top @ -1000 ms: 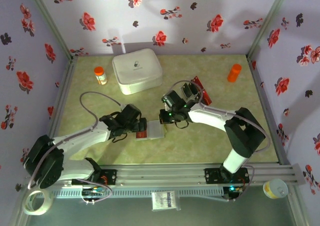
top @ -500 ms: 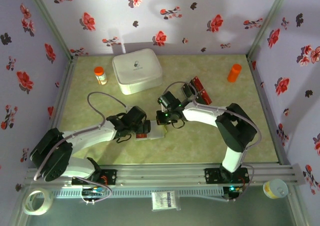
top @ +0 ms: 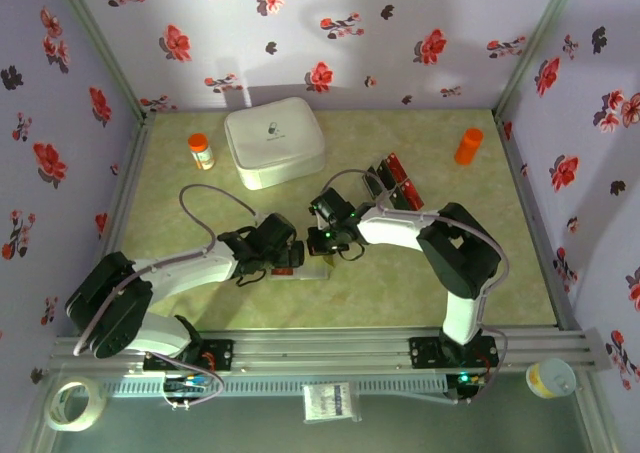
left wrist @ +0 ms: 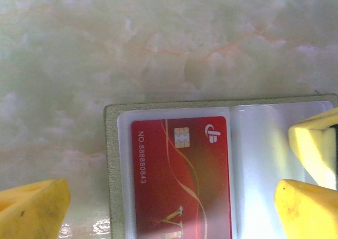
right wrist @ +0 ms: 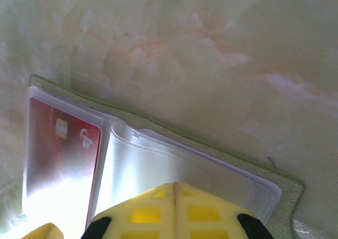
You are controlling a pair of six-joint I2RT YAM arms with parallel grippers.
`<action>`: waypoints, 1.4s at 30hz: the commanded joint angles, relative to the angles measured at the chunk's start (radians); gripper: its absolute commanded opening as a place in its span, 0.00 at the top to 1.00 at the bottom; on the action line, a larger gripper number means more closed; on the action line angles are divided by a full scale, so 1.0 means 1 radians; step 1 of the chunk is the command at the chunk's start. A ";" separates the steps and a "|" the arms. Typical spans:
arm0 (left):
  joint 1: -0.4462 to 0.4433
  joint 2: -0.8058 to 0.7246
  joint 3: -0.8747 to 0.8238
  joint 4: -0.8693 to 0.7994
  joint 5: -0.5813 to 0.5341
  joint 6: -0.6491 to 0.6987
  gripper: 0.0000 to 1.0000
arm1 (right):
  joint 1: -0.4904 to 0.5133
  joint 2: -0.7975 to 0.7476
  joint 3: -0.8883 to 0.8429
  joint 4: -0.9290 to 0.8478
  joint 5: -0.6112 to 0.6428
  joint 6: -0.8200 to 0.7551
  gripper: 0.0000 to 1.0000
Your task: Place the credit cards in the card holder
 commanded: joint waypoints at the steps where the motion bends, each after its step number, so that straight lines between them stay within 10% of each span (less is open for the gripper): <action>1: -0.011 0.008 -0.014 0.018 -0.010 -0.005 0.00 | 0.007 0.014 -0.011 0.024 -0.022 0.026 1.00; 42: -0.086 -0.084 -0.209 0.313 0.004 -0.024 0.00 | 0.008 0.022 -0.034 0.067 -0.034 0.065 1.00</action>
